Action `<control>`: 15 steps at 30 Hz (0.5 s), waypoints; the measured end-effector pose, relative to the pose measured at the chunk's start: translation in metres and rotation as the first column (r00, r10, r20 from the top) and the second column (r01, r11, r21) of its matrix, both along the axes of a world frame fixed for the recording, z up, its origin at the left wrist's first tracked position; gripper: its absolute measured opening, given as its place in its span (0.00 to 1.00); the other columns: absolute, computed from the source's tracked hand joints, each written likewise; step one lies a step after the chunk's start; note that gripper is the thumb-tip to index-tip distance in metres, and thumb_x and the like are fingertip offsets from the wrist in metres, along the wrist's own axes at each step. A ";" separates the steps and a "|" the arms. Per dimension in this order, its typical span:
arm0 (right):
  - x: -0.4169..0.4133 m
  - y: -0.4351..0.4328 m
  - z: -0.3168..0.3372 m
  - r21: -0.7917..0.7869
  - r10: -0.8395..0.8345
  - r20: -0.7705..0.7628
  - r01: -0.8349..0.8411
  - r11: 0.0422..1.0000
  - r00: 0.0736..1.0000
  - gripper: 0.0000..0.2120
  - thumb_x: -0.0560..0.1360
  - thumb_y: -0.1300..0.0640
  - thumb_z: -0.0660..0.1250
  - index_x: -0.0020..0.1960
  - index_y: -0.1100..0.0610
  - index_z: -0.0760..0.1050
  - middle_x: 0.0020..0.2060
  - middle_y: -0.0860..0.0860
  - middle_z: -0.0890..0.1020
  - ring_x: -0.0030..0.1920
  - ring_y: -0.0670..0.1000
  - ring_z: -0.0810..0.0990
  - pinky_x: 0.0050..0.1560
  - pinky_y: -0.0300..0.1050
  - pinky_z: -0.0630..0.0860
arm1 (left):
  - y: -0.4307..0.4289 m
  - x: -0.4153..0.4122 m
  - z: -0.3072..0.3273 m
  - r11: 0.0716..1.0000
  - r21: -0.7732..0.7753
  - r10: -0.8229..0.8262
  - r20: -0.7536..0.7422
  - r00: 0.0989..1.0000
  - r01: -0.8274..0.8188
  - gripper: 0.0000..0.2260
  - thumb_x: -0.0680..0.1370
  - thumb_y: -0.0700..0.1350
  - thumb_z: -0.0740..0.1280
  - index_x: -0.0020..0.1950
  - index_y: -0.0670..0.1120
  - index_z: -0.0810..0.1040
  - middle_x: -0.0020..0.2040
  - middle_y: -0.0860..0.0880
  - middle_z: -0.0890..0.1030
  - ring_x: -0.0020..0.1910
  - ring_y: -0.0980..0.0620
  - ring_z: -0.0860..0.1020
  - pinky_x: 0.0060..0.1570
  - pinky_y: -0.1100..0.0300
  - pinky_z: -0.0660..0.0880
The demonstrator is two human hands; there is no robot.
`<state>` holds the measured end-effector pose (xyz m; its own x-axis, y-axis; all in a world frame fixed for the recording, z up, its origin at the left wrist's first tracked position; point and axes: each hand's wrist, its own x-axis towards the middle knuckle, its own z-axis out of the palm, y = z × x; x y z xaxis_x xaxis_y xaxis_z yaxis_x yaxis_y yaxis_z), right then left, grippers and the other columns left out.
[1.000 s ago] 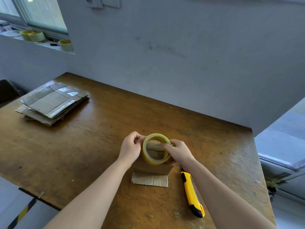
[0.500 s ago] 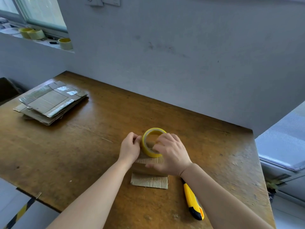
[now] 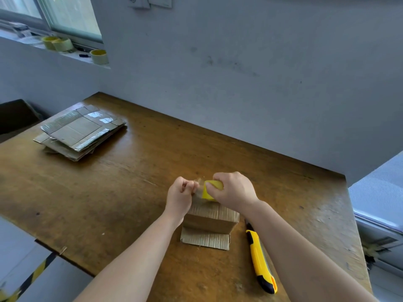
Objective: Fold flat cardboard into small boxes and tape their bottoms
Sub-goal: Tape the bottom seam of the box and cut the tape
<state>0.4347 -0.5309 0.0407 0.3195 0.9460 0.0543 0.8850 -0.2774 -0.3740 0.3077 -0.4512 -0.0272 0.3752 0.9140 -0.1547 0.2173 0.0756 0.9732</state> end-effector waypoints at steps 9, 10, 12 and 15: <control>0.003 0.005 0.000 -0.074 -0.026 0.037 0.028 0.997 0.999 0.16 0.77 0.40 0.61 0.40 0.50 0.78 0.32 0.45 0.78 0.34 0.47 0.76 0.32 0.39 0.73 | -0.018 -0.010 0.006 0.971 0.239 0.016 -0.081 0.997 0.004 0.08 0.80 0.42 0.63 0.41 0.45 0.74 0.38 0.47 0.79 0.36 0.53 0.77 0.35 0.65 0.74; 0.003 0.005 0.000 -0.077 -0.032 0.024 0.034 0.996 0.999 0.16 0.77 0.40 0.61 0.40 0.50 0.77 0.32 0.45 0.77 0.34 0.47 0.76 0.32 0.39 0.72 | -0.018 -0.008 0.006 0.995 0.101 0.034 -0.047 0.998 -0.029 0.08 0.81 0.43 0.62 0.42 0.44 0.74 0.40 0.45 0.81 0.37 0.52 0.79 0.37 0.62 0.77; 0.004 0.006 0.000 -0.089 -0.035 0.007 0.036 0.995 0.999 0.15 0.77 0.40 0.61 0.40 0.49 0.76 0.31 0.43 0.75 0.34 0.46 0.75 0.31 0.38 0.69 | -0.015 -0.004 0.005 0.985 -0.146 0.097 0.000 0.995 -0.096 0.07 0.81 0.42 0.62 0.44 0.43 0.75 0.44 0.44 0.82 0.41 0.51 0.82 0.44 0.55 0.81; 0.005 0.008 0.006 -0.097 -0.037 -0.024 0.034 0.995 0.999 0.16 0.76 0.39 0.62 0.40 0.49 0.78 0.32 0.44 0.77 0.35 0.47 0.77 0.32 0.39 0.70 | -0.007 -0.003 0.008 0.958 -0.262 0.124 0.001 0.992 -0.120 0.07 0.81 0.41 0.62 0.45 0.41 0.75 0.45 0.43 0.82 0.43 0.50 0.83 0.48 0.53 0.81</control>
